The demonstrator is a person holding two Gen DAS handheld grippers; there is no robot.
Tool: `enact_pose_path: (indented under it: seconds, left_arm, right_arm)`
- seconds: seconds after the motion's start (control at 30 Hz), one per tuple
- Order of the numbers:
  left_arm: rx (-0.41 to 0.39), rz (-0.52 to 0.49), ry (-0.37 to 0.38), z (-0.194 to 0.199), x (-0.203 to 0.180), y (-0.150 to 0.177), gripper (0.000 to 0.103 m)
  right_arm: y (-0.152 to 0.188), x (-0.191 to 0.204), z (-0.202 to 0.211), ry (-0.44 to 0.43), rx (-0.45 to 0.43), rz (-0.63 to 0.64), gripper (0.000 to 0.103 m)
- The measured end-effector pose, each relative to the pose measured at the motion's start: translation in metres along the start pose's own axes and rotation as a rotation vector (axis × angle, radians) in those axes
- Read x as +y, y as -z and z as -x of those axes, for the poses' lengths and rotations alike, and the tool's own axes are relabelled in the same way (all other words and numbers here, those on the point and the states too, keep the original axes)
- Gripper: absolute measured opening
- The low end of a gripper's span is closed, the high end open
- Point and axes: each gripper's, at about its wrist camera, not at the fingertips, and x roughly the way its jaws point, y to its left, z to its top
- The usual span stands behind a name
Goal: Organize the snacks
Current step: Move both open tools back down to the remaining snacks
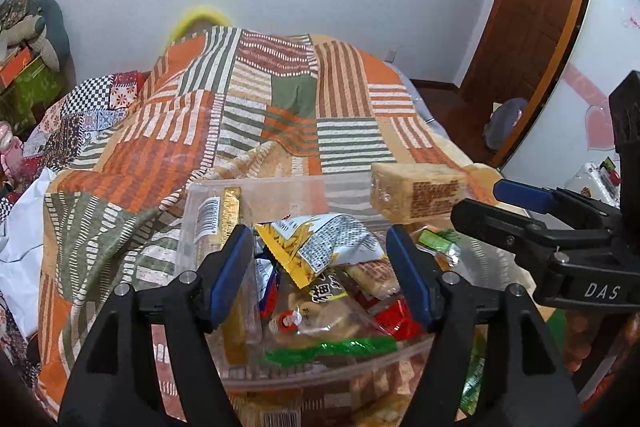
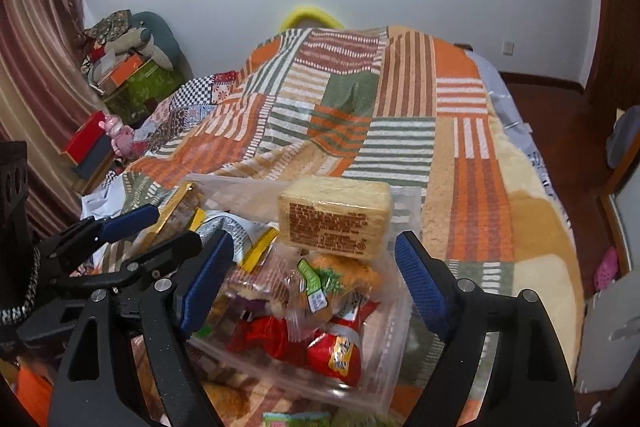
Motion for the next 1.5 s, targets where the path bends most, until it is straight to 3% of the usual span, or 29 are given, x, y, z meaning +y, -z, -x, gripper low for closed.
enact_pose_path:
  seconds: [0.3,0.6,0.83,1.13,1.27,1.5]
  left_arm:
    - [-0.056,-0.021,-0.025,0.048,0.001,0.010,0.076]
    - [-0.051,0.011,-0.047,0.075,0.017,0.032,0.081]
    - [0.021,0.014,-0.080,0.070,0.034,0.067,0.082]
    - [0.160,-0.002,-0.118,0.049,0.055,0.119,0.082]
    - [0.188,0.007,-0.109,0.043,0.059,0.132,0.082]
    - [0.199,0.037,-0.052,0.030,0.055,0.135,0.084]
  right_arm:
    - [0.015,0.010,0.037,0.031,-0.064,0.041,0.081]
    - [0.045,0.011,0.061,0.036,-0.077,0.059,0.081]
    - [0.074,-0.002,0.065,0.098,-0.039,0.078,0.081]
    - [0.108,-0.030,0.037,0.124,0.089,0.000,0.081]
    - [0.118,-0.034,0.023,0.112,0.133,-0.028,0.081]
    - [0.120,-0.026,0.010,0.115,0.133,-0.016,0.081]
